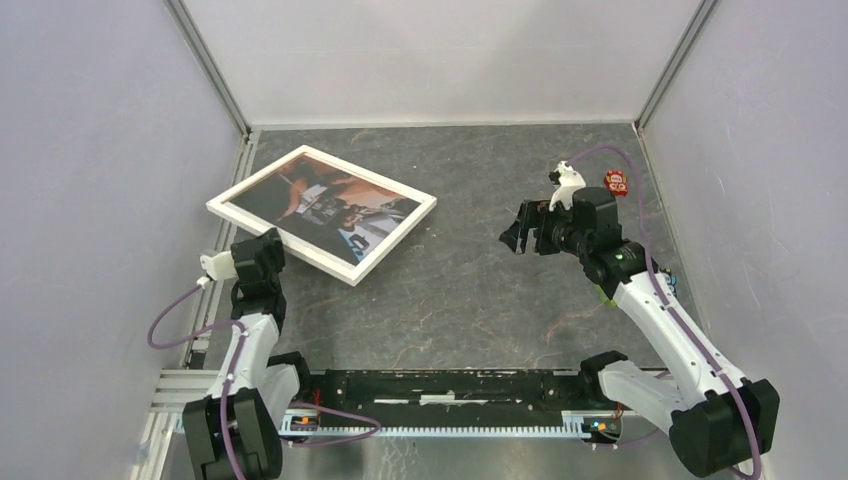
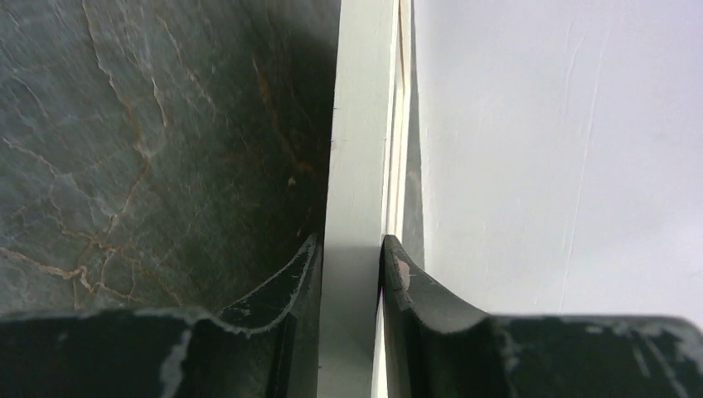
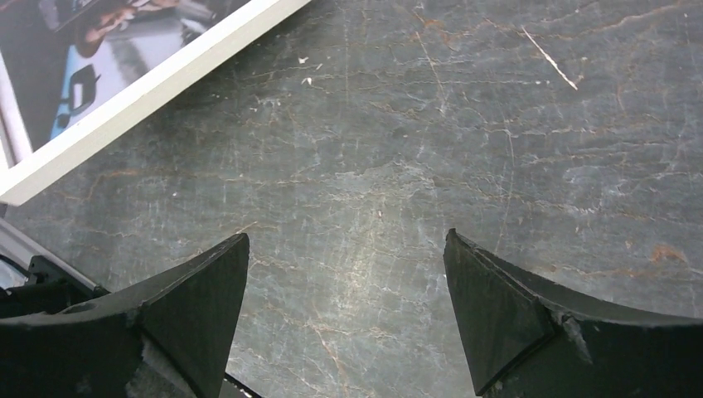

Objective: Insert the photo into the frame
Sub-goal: Turn over the photo frame at the center of the board.

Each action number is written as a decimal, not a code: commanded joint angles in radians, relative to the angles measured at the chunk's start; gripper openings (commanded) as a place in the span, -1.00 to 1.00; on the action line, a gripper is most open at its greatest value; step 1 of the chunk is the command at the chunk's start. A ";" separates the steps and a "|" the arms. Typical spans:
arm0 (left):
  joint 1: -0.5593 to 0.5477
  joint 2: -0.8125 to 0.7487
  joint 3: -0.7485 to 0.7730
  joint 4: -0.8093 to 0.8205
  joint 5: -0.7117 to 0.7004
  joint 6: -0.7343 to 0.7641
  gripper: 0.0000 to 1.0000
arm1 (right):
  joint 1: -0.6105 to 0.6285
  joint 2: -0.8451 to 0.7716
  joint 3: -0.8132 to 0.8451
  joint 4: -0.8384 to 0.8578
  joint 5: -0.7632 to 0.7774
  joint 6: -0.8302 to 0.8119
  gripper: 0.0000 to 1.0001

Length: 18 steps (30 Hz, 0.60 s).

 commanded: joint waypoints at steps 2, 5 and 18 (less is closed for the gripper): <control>0.011 -0.006 -0.036 0.059 -0.226 -0.083 -0.89 | 0.002 -0.025 -0.008 0.060 -0.058 -0.026 0.85; 0.010 0.047 -0.005 0.039 -0.141 -0.069 -0.04 | 0.002 -0.036 -0.021 0.056 -0.062 -0.027 0.84; -0.006 0.045 0.620 -0.987 -0.204 0.053 1.00 | 0.002 -0.117 0.120 -0.080 0.003 -0.087 0.90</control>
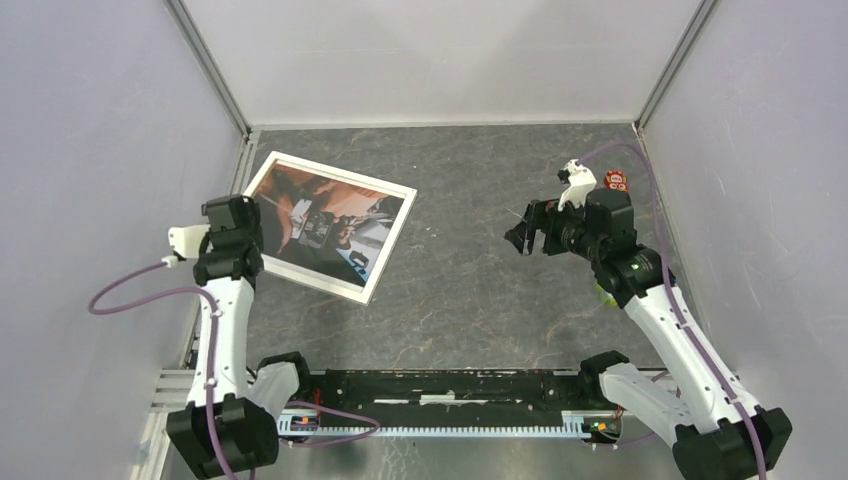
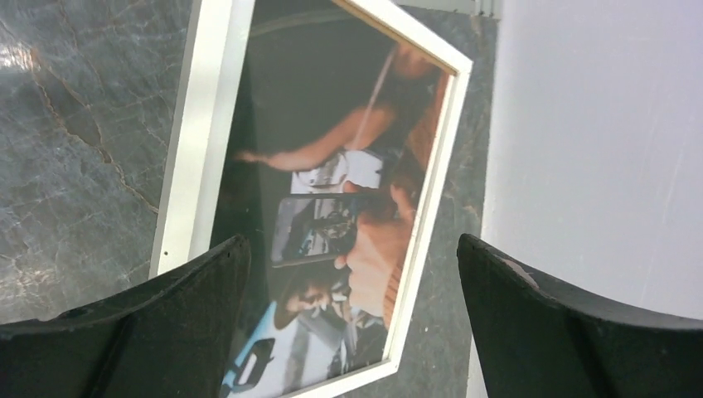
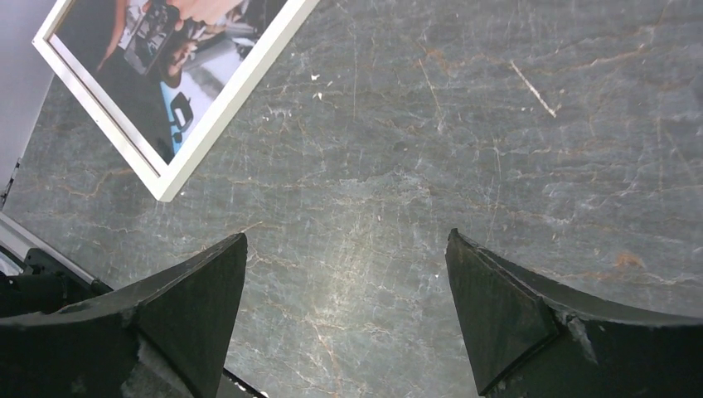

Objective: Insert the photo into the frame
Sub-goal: Turn over the photo frame at the center of the board, then reset both arms

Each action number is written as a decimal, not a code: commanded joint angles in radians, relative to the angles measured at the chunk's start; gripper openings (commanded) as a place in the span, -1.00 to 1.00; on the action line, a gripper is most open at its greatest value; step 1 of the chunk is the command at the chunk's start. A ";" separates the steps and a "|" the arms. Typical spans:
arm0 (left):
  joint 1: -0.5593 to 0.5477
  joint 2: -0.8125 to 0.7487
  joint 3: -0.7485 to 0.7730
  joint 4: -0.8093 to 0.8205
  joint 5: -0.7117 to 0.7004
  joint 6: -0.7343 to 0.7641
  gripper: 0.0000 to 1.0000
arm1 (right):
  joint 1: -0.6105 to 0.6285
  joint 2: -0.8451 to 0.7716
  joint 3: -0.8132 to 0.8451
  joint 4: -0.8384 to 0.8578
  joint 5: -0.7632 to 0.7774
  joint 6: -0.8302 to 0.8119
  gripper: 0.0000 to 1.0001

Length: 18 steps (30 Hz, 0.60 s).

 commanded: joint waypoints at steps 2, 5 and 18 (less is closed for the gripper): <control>0.000 -0.075 0.165 -0.116 0.094 0.245 1.00 | 0.002 -0.042 0.131 -0.040 0.025 -0.060 0.96; -0.006 -0.126 0.181 0.304 0.534 0.499 1.00 | 0.001 -0.078 0.199 -0.071 0.092 -0.115 0.96; -0.388 -0.204 0.468 0.415 0.867 1.079 1.00 | 0.001 -0.297 0.353 0.024 0.393 -0.270 0.96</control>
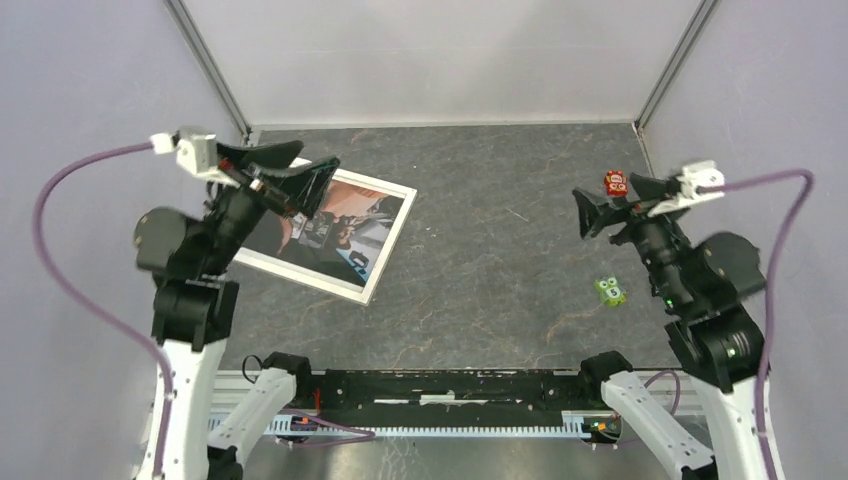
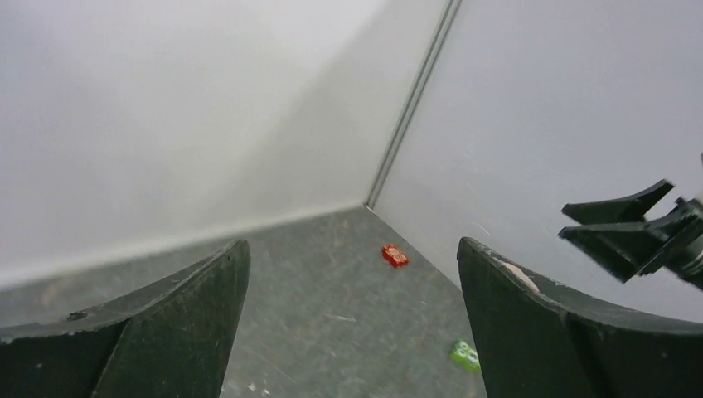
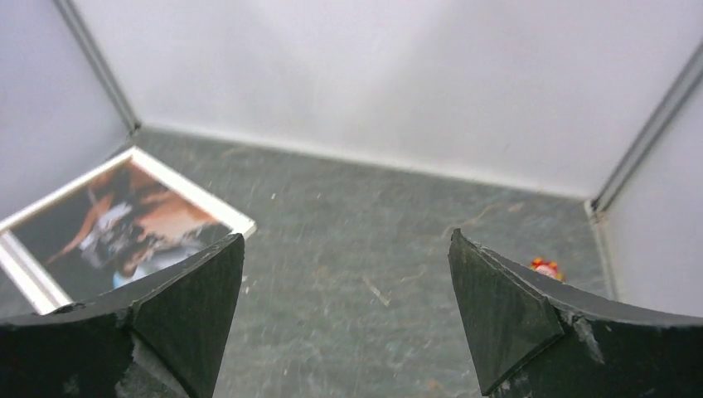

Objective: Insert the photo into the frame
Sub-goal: Reset both arms

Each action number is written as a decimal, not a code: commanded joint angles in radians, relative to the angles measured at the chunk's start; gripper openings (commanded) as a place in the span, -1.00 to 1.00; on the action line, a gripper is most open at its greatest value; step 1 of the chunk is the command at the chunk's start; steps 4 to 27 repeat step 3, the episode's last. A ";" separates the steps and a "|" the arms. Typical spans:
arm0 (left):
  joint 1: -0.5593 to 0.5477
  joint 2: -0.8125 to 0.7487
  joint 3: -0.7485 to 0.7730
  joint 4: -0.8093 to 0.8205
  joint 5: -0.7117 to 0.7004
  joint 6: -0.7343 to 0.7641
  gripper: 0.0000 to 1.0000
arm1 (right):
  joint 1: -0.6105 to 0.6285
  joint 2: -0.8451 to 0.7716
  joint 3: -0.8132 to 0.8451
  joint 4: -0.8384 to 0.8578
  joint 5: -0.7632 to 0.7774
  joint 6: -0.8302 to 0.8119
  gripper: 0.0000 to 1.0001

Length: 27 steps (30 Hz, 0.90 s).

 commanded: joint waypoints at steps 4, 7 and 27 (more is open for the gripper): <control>-0.002 -0.037 0.033 -0.016 0.054 0.236 1.00 | 0.002 -0.075 -0.015 0.110 0.144 -0.033 0.96; -0.002 -0.037 0.033 -0.016 0.054 0.236 1.00 | 0.002 -0.075 -0.015 0.110 0.144 -0.033 0.96; -0.002 -0.037 0.033 -0.016 0.054 0.236 1.00 | 0.002 -0.075 -0.015 0.110 0.144 -0.033 0.96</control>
